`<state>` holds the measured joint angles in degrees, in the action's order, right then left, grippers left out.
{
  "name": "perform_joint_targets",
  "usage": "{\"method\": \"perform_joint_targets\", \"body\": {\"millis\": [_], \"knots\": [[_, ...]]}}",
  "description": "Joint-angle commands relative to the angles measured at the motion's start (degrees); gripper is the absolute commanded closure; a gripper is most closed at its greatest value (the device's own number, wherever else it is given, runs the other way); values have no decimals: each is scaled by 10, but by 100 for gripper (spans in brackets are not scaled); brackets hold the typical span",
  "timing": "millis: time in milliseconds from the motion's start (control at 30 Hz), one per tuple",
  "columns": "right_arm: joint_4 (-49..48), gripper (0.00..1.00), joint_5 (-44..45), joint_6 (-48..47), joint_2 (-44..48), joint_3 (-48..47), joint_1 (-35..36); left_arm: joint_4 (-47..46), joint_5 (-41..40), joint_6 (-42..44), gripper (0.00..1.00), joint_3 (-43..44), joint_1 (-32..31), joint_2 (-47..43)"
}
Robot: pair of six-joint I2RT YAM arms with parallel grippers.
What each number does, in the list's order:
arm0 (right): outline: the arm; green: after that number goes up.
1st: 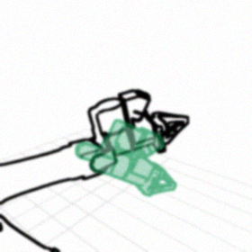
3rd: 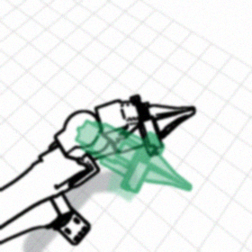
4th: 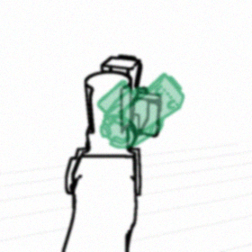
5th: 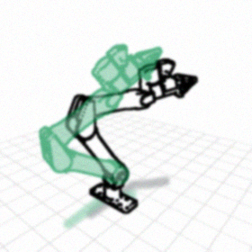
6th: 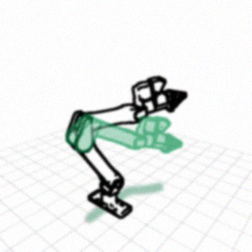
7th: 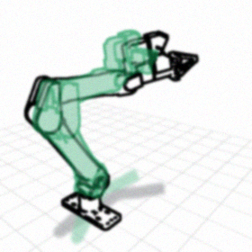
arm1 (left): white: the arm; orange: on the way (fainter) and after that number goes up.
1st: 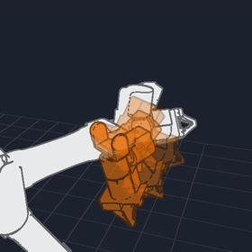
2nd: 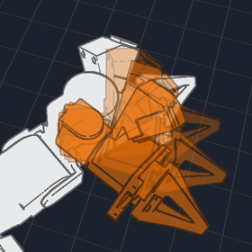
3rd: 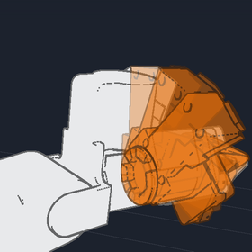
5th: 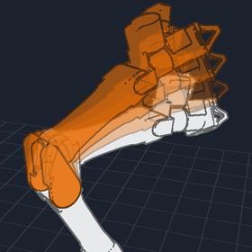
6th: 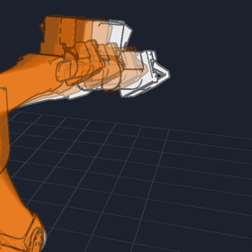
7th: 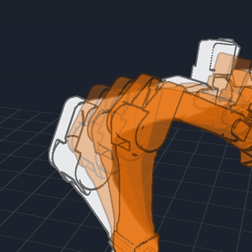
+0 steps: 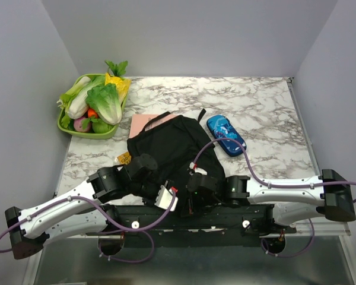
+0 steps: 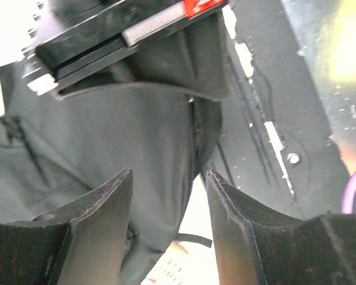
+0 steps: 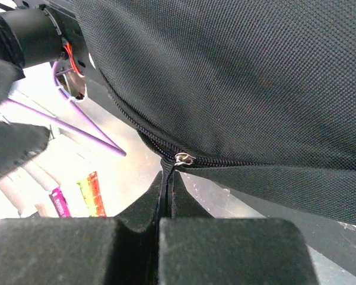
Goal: Pack the student bag
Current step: Unzip the student bag at the center of the board.
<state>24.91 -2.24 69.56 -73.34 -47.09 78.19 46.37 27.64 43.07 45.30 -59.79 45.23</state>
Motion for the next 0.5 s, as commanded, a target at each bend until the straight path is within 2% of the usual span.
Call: {"method": "perform_joint_targets", "body": {"millis": [0,100,267,467], "knots": [[-18,100,-11,-7,19,6,-7,-56,45,-96,40,-28,-37,6],[-22,99,-13,-1,29,18,-8,-115,23,-133,40,-68,-69,6],[-27,99,-19,5,42,32,-10,-191,-23,-178,43,-117,-85,9],[-29,100,-36,2,33,31,-12,-313,-149,-214,48,-163,-93,6]]}}
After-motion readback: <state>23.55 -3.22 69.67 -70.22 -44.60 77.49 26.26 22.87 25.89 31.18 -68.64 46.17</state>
